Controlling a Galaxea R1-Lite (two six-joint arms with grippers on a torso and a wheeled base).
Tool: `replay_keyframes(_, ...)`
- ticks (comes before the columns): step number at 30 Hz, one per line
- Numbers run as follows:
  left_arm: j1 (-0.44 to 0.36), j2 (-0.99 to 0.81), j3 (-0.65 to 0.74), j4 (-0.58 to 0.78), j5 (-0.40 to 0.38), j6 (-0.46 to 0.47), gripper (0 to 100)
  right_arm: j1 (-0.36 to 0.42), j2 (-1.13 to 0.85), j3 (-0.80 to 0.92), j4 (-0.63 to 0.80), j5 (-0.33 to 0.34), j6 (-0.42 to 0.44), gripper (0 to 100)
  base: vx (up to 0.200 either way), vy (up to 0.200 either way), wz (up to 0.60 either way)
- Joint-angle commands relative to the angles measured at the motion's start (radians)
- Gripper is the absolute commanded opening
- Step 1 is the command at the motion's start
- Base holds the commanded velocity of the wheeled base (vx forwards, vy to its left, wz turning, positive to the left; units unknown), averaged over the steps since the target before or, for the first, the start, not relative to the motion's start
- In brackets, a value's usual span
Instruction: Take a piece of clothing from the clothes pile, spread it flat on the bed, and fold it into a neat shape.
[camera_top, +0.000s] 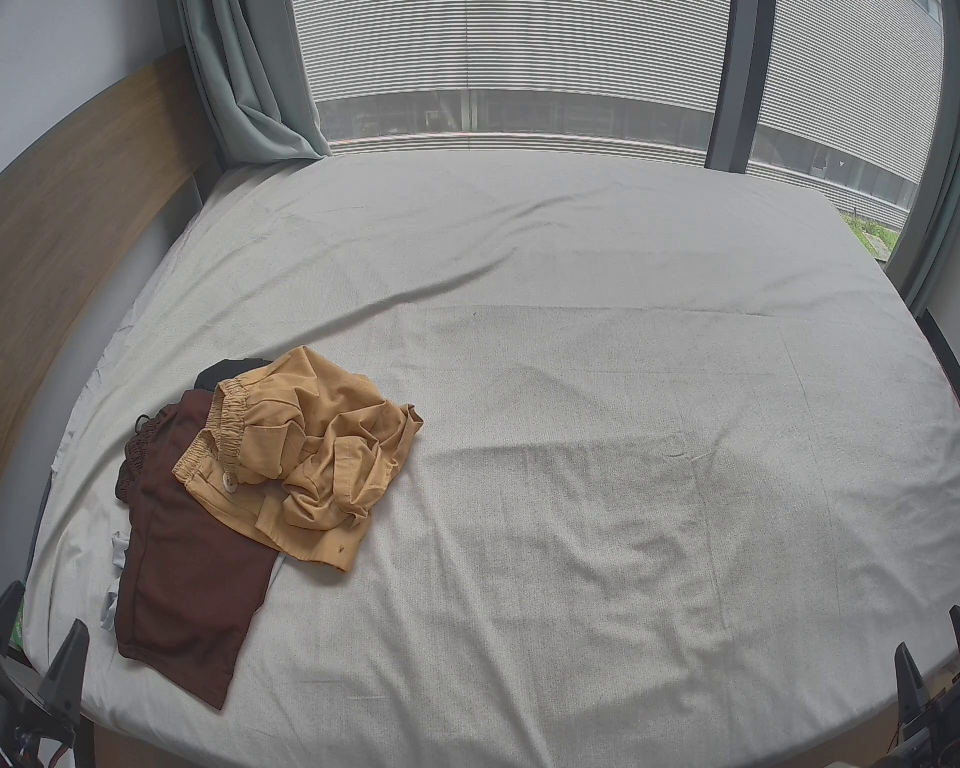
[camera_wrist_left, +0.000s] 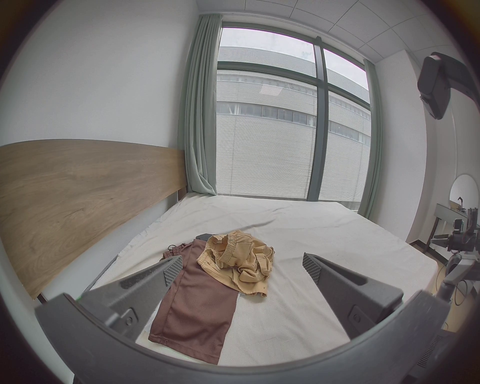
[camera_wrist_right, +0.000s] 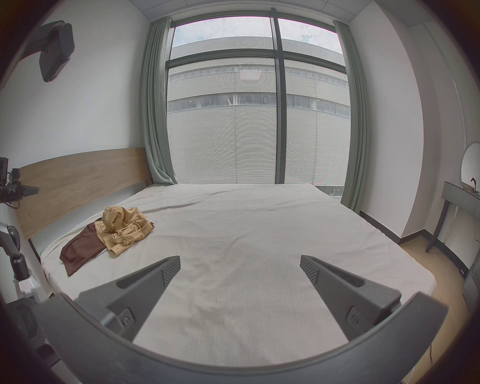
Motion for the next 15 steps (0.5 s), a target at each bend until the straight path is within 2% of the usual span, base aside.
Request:
replay_keyframes(1, -0.006, 0.119, -0.014, -0.001, -0.017, -0.004, 100, 0.0, -0.016, 0.018, 0.0, 0.0, 0.0, 100, 0.0, 0.0, 0.0)
replay_keyframes(7, -0.016, 0.225, -0.094, 0.002, -0.089, -0.082, 100, 0.0, -0.016, 0.018, 0.0, 0.0, 0.0, 100, 0.0, 0.0, 0.0)
replay_keyframes(15, -0.017, 0.33, -0.123, -0.016, -0.119, -0.127, 100, 0.0, -0.016, 0.018, 0.0, 0.0, 0.0, 100, 0.0, 0.0, 0.0)
